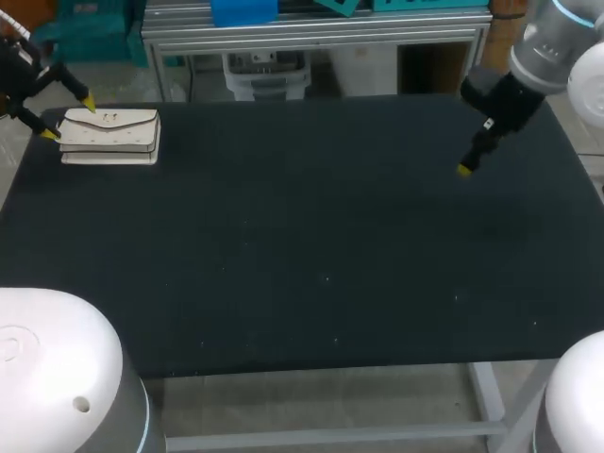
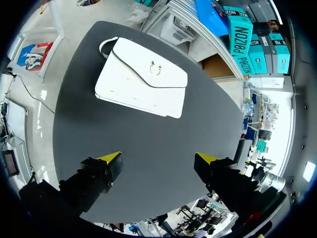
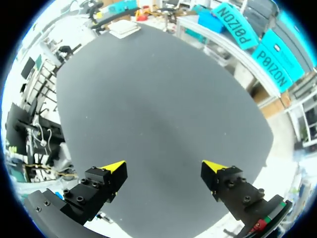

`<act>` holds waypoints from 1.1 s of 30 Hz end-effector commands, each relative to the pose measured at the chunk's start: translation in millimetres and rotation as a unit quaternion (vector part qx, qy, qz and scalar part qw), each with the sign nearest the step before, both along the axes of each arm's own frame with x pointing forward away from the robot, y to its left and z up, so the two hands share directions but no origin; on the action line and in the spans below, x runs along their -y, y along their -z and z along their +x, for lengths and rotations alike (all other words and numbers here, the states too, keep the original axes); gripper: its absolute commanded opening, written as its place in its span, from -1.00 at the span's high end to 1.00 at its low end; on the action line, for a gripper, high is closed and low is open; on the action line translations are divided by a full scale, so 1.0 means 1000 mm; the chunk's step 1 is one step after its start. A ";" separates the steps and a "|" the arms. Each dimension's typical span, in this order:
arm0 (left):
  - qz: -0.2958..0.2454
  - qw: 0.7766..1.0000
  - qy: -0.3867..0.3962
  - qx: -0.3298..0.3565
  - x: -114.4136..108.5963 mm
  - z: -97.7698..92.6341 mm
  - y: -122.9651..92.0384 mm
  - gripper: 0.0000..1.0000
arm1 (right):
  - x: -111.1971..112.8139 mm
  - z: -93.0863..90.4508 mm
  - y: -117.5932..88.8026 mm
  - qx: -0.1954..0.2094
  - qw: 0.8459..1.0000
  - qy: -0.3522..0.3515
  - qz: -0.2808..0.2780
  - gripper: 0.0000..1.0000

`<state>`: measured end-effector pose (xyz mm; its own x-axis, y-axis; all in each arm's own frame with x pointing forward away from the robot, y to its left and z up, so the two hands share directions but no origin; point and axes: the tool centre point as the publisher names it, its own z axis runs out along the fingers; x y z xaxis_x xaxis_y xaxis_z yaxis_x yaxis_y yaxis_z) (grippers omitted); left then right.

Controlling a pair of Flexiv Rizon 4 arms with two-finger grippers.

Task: Pick up the bag, open it, inspect its contents, close it, and place it on the opposite side

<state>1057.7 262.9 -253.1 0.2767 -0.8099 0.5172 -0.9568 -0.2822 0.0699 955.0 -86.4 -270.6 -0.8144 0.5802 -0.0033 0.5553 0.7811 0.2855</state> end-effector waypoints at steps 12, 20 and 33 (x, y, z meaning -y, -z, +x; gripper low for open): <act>-0.061 0.998 -0.033 -0.005 -0.018 0.022 0.025 -1.00 | -0.027 -0.009 0.034 0.019 0.989 -0.136 0.060 -1.00; -0.072 0.996 -0.044 -0.011 -0.023 0.031 0.037 -1.00 | -0.049 -0.014 0.060 0.005 0.982 -0.176 0.068 -1.00; -0.095 0.994 -0.043 -0.010 -0.054 0.051 0.060 -1.00 | -0.064 -0.028 0.077 -0.033 0.962 -0.258 0.083 -1.00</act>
<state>1095.9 307.0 -302.7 0.3605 -0.6821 0.6363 -0.9169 -0.3843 0.1076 919.2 -25.6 -348.3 -0.9912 0.1070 0.0782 0.1299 0.9013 0.4132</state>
